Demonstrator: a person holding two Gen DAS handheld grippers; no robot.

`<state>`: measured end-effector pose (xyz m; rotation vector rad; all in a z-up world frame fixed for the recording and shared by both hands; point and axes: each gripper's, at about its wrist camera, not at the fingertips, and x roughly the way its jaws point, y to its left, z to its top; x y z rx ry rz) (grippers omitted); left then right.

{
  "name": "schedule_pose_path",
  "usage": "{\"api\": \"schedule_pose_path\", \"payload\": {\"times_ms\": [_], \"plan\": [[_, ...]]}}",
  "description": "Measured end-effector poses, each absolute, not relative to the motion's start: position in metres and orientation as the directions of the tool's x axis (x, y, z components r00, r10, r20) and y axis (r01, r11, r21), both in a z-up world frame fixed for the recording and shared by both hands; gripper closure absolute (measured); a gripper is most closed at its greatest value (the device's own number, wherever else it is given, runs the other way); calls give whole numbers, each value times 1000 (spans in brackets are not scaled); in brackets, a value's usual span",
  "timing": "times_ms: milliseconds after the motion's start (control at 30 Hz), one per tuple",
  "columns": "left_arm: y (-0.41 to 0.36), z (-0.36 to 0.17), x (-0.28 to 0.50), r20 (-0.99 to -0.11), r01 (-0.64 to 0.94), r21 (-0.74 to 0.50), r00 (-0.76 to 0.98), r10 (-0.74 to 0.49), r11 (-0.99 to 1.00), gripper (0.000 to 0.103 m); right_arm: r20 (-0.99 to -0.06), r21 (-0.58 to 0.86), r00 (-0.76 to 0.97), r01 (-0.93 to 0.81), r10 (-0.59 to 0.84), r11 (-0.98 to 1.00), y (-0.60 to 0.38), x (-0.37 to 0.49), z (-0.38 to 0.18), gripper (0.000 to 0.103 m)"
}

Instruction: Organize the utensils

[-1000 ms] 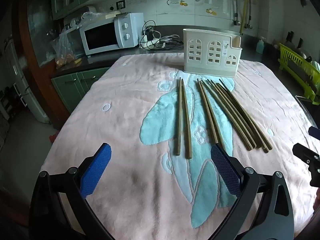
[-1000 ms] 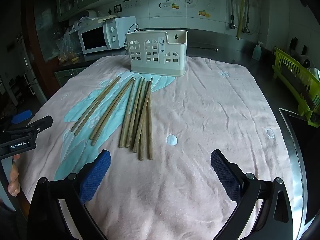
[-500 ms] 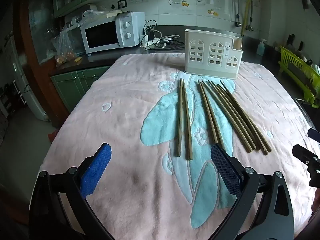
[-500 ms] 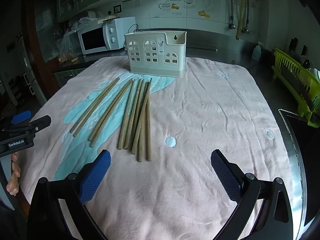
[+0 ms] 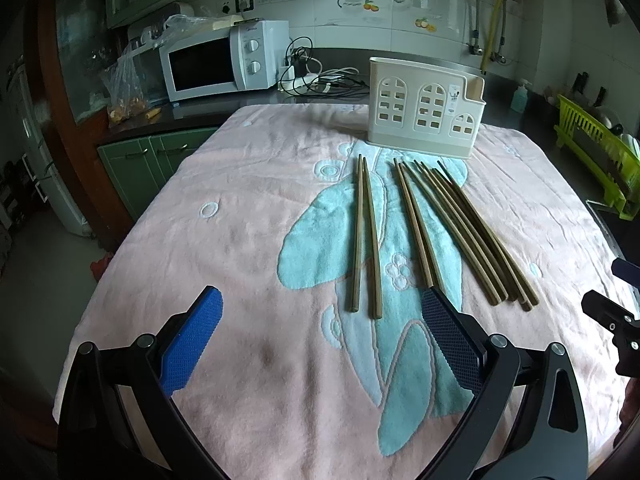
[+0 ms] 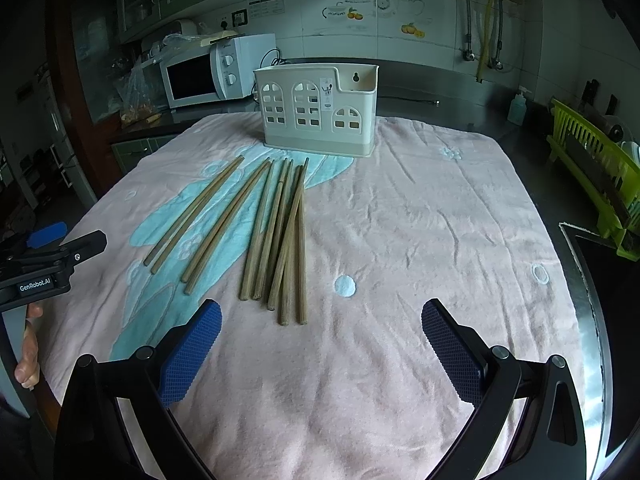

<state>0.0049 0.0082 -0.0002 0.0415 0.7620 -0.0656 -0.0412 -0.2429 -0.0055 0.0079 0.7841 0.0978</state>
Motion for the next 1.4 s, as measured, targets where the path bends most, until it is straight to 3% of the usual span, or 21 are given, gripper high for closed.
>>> {"api": "schedule_pose_path", "payload": {"times_ms": [1167,1400], "plan": [[11,0,9,-688,94,35,725,-44,995,6,-710,45,698,-90,95,995,-246,-33,-10,6],[12,-3,13,-694,102,26,718,-56,994,18,-710,32,699,-98,92,995,-249,-33,-10,7]]}}
